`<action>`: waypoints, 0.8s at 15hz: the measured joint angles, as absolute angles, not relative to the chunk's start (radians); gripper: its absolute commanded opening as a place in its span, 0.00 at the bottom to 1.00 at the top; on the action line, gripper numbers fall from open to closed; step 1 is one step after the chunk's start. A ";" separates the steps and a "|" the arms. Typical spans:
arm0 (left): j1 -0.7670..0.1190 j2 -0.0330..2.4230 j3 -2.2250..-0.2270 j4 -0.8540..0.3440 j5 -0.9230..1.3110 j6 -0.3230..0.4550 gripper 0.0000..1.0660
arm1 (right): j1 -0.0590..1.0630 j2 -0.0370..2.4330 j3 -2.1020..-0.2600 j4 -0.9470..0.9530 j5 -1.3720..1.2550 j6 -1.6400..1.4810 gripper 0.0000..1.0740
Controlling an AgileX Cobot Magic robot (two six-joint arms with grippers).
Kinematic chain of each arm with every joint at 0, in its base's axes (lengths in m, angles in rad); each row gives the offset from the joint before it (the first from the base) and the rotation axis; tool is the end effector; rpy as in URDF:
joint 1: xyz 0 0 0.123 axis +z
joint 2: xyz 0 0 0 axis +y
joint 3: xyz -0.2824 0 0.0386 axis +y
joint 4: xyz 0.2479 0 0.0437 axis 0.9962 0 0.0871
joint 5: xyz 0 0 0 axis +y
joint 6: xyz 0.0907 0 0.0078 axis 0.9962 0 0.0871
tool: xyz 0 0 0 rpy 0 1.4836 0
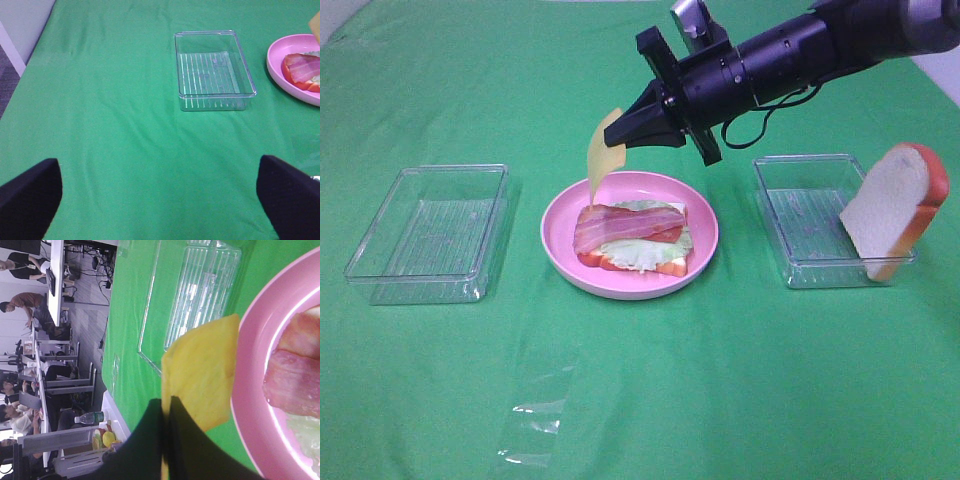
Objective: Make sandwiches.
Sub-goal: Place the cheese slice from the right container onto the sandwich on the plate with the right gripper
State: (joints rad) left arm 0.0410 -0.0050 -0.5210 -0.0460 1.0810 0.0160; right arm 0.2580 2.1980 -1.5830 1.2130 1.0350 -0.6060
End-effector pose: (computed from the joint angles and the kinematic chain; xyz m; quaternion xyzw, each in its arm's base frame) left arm -0.0088 -0.0041 0.2814 -0.0092 0.8515 -0.0080 0.5243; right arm 0.4173 0.1860 0.1746 -0.0815 0.8672 0.4833 0.0883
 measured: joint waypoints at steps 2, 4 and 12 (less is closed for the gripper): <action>0.041 -0.005 -0.521 -0.046 1.081 0.016 0.92 | 0.258 2.242 -1.583 1.218 1.020 -0.613 0.00; 0.041 -0.005 -0.521 -0.046 1.081 0.016 0.92 | 0.258 2.275 -1.583 1.217 1.010 -0.613 0.00; 0.041 -0.005 -0.521 -0.047 1.081 0.016 0.92 | 0.257 2.285 -1.583 1.041 0.919 -0.588 0.02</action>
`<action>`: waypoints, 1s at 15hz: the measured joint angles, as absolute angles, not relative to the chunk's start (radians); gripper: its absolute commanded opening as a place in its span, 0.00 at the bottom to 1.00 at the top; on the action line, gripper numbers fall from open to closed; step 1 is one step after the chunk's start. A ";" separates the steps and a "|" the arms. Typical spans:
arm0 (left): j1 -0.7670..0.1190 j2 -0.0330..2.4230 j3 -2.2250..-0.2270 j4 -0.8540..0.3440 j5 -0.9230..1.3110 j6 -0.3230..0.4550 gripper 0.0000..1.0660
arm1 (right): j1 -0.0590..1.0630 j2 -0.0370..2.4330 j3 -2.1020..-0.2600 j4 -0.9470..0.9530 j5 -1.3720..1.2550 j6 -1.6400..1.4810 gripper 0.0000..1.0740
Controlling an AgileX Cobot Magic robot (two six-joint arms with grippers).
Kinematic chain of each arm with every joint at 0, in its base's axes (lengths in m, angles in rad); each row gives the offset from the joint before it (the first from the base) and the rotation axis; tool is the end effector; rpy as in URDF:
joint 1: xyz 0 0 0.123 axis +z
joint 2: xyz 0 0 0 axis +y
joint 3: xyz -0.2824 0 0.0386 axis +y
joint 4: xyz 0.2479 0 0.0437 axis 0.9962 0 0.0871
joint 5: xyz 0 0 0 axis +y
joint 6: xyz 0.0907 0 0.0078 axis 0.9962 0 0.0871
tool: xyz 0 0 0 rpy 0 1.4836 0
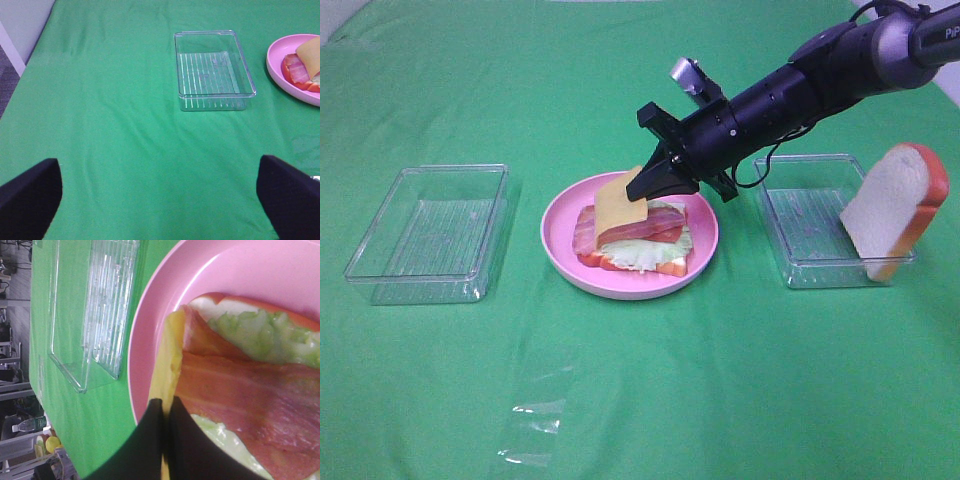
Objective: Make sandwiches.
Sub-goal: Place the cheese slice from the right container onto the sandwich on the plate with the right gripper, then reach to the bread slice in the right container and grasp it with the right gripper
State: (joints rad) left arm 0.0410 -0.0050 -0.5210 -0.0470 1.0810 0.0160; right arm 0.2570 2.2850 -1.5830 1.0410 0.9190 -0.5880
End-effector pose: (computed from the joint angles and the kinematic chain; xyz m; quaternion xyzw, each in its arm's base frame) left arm -0.0088 -0.0041 0.2814 -0.0092 0.8515 -0.0085 0.5243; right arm 0.4247 0.1763 0.1227 -0.0873 0.9118 0.3928 0.0819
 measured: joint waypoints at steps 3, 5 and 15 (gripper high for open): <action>0.041 -0.005 -0.521 -0.047 1.081 0.016 0.92 | 0.257 2.284 -1.605 0.974 0.912 -0.564 0.21; 0.041 -0.005 -0.521 -0.047 1.081 0.016 0.92 | 0.257 2.284 -1.631 0.934 0.915 -0.534 0.44; 0.041 -0.005 -0.521 -0.047 1.081 0.016 0.92 | 0.257 2.189 -1.874 0.397 1.097 -0.184 0.82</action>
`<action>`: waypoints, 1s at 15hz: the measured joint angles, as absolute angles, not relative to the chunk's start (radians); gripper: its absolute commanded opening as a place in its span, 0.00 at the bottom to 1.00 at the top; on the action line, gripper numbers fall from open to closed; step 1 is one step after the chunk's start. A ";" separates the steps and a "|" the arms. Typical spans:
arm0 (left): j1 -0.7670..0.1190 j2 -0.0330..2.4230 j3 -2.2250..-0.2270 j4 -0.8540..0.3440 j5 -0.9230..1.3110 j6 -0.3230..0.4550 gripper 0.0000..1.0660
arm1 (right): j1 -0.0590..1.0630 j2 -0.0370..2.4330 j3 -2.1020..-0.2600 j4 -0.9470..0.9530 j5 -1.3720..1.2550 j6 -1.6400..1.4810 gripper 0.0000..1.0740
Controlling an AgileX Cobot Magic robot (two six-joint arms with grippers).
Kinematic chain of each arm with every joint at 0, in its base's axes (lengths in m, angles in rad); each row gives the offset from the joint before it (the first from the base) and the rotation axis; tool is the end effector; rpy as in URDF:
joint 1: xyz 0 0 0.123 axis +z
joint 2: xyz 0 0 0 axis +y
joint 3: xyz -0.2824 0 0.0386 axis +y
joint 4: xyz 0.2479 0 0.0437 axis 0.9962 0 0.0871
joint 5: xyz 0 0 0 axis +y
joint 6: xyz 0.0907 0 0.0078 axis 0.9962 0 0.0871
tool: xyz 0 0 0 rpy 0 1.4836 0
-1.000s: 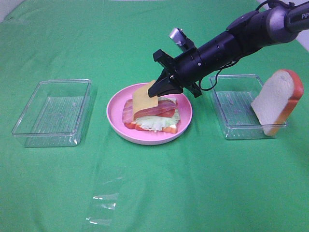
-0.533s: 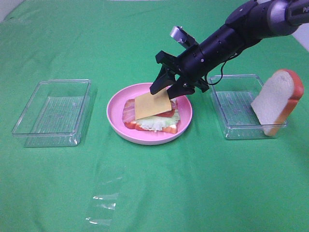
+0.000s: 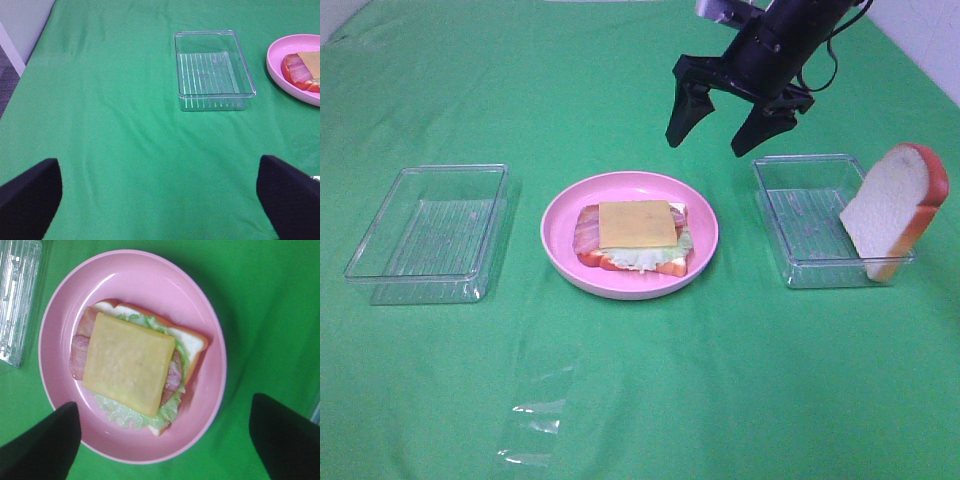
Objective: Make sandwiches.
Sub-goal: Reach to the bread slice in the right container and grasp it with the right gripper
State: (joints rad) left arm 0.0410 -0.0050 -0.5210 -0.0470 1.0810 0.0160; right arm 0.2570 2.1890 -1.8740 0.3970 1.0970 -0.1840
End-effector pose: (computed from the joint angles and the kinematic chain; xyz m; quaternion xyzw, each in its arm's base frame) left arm -0.0088 -0.0041 0.2814 -0.0092 0.8515 -0.0085 0.5243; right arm 0.4445 0.1492 0.2133 -0.1467 0.9642 0.1895 0.1134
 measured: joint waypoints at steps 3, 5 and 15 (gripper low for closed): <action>0.041 -0.005 -0.521 -0.047 1.081 0.016 0.92 | 0.257 2.123 -1.874 0.307 1.147 -0.148 0.82; 0.041 -0.005 -0.521 -0.047 1.081 0.016 0.92 | 0.257 2.076 -1.874 0.214 1.185 -0.126 0.82; 0.041 -0.005 -0.521 -0.053 1.081 0.016 0.92 | 0.004 1.885 -1.874 0.066 1.212 -0.061 0.81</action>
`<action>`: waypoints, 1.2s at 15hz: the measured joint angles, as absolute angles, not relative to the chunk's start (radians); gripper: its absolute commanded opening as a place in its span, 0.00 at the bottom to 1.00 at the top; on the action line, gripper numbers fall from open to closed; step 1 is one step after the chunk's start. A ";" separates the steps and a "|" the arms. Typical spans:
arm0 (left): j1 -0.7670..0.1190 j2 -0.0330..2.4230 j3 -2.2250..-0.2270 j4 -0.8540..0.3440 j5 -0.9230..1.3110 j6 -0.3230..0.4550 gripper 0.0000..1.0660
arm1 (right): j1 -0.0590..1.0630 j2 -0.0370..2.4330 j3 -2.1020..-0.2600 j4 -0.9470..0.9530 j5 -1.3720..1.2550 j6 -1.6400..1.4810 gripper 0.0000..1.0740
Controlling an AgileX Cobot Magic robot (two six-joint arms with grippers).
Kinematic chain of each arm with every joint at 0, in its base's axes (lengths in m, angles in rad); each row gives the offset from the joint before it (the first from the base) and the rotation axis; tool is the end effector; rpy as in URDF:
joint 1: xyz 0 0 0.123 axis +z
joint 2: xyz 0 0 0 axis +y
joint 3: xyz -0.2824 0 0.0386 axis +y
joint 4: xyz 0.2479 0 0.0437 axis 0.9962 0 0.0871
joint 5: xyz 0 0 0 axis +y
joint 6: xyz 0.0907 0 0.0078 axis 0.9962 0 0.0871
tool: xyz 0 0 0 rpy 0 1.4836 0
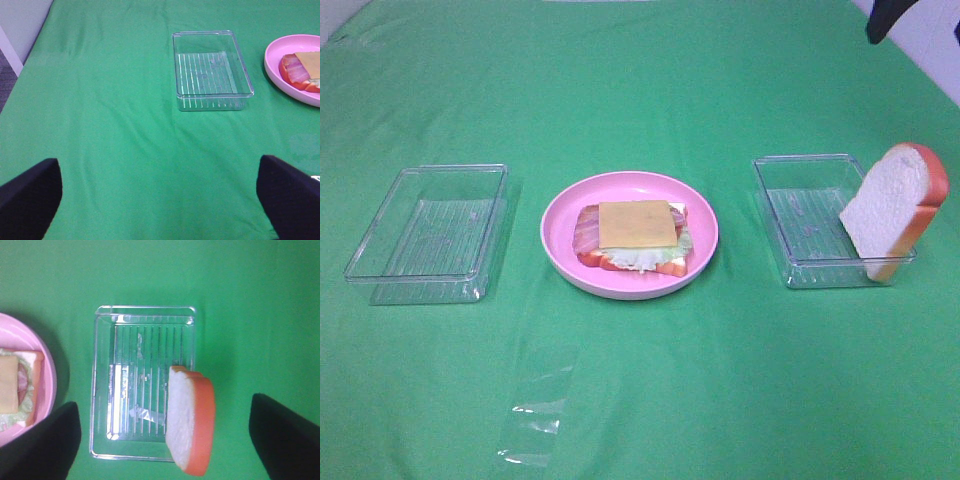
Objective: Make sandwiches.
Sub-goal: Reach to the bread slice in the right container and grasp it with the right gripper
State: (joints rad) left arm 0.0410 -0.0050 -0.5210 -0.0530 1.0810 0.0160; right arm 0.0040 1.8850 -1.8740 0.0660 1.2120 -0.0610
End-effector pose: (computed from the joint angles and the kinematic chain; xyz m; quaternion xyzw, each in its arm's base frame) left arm -0.0088 -0.0046 0.2814 -0.0090 0.8514 -0.0115 0.5243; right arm 0.4106 0.0073 0.3382 -0.0271 0.9755 0.0265 0.2165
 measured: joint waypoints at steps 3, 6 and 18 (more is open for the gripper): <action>0.041 -0.005 -0.521 -0.053 1.081 0.016 0.92 | -0.045 1.863 -1.874 0.065 1.212 -0.059 0.81; 0.041 -0.005 -0.521 -0.054 1.081 0.016 0.92 | -0.045 1.863 -1.874 0.070 1.212 -0.059 0.81; 0.041 -0.005 -0.521 -0.054 1.081 0.016 0.92 | -0.045 1.898 -1.618 0.070 1.213 -0.059 0.81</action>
